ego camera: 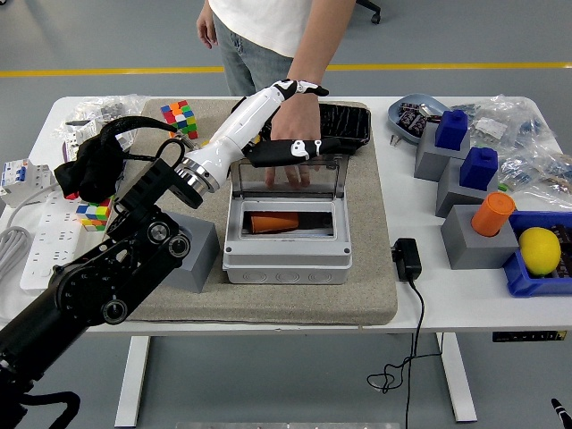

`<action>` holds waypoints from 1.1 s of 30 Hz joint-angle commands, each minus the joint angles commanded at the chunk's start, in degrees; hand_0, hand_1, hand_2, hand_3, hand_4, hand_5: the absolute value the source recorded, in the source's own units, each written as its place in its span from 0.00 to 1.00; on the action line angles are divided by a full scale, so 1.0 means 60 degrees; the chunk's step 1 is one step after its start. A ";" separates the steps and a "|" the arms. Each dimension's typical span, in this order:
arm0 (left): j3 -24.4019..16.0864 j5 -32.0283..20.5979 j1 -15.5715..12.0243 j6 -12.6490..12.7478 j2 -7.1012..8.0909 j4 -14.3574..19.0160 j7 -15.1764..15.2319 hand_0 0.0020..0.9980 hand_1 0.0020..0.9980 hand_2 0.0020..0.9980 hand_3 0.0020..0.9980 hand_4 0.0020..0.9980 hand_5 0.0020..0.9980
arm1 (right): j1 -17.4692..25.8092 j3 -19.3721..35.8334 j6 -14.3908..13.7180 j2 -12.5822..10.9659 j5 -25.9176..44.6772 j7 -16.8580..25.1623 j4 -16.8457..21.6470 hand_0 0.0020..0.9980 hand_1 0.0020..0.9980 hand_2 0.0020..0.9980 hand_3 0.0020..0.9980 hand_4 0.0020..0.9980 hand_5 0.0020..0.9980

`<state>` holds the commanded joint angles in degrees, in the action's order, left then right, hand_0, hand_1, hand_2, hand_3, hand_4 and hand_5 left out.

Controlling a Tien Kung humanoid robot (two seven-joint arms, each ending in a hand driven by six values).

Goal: Fetch the battery,place it into the box,close the lid of the box

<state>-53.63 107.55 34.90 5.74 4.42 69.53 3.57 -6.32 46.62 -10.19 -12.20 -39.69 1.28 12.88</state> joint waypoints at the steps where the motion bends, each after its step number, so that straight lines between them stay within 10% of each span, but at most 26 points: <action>1: 0.0024 0.0372 0.0039 -0.0116 -0.0004 -0.0122 -0.0118 1.00 1.00 1.00 0.91 1.00 1.00 | -0.0001 -0.0007 0.0000 -0.0001 0.0004 0.0000 -0.0002 0.67 0.59 0.60 0.65 1.00 1.00; 8: 0.0133 0.2531 0.0114 -0.0773 0.0048 -0.0643 -0.0628 1.00 1.00 1.00 0.92 1.00 1.00 | -0.0005 -0.0003 -0.0022 0.0005 -0.0018 -0.0002 -0.0017 0.67 0.59 0.60 0.65 1.00 1.00; 33: 0.0704 0.2536 -0.0225 -0.1328 0.0644 0.0681 -0.0970 1.00 0.97 0.80 0.75 1.00 1.00 | -0.0025 0.0167 -0.0033 0.0018 -0.0108 -0.0010 -0.0010 0.67 0.59 0.60 0.65 1.00 1.00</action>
<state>-49.41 122.77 33.54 -2.23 8.28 73.62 -2.25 -6.47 47.62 -10.39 -12.09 -40.33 1.22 12.81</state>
